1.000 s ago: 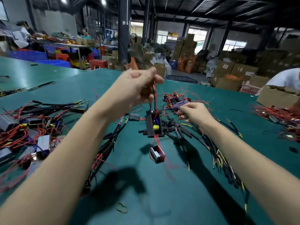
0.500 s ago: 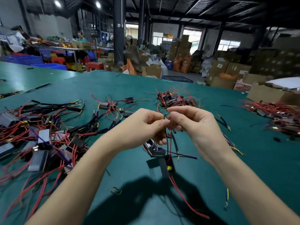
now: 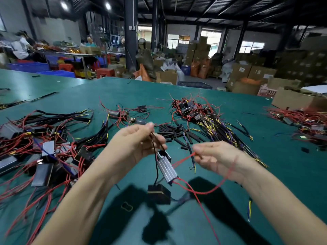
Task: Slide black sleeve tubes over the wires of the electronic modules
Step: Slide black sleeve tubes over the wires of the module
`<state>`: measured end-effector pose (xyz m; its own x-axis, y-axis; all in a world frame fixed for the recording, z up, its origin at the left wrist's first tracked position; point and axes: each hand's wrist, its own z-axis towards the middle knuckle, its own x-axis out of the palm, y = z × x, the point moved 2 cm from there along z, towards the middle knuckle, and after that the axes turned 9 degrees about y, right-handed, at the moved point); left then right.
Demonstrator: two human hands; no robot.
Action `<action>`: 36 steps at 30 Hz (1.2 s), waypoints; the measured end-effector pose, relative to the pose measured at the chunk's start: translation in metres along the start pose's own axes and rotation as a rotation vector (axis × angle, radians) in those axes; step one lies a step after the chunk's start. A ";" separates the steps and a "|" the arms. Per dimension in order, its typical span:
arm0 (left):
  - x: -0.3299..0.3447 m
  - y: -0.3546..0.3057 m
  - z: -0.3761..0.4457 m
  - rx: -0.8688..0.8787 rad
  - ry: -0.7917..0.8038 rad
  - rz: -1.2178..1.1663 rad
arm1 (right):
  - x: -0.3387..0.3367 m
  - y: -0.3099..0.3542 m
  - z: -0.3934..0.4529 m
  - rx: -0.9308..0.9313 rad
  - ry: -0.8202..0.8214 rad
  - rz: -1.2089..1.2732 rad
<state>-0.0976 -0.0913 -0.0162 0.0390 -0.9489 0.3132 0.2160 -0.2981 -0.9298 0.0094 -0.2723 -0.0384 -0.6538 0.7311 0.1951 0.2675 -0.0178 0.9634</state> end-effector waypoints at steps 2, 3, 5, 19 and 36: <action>-0.001 0.012 0.005 -0.102 0.007 0.015 | -0.011 -0.012 0.008 0.180 0.044 -0.327; -0.002 0.017 0.007 -0.126 0.008 0.022 | -0.017 -0.014 0.013 0.238 0.052 -0.540; -0.002 0.024 0.013 -0.153 0.001 0.003 | -0.029 -0.012 0.027 0.265 0.008 -0.886; -0.024 0.044 0.049 0.113 -0.215 0.182 | -0.008 -0.013 0.173 -0.173 -0.164 -1.284; -0.009 0.069 0.037 0.213 -0.260 0.327 | -0.026 -0.002 0.031 -0.452 -0.095 -0.196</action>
<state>-0.0474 -0.0994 -0.0760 0.3753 -0.9240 0.0736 0.3458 0.0659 -0.9360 0.0477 -0.2702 -0.0512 -0.5884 0.8085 0.0055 -0.2005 -0.1526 0.9677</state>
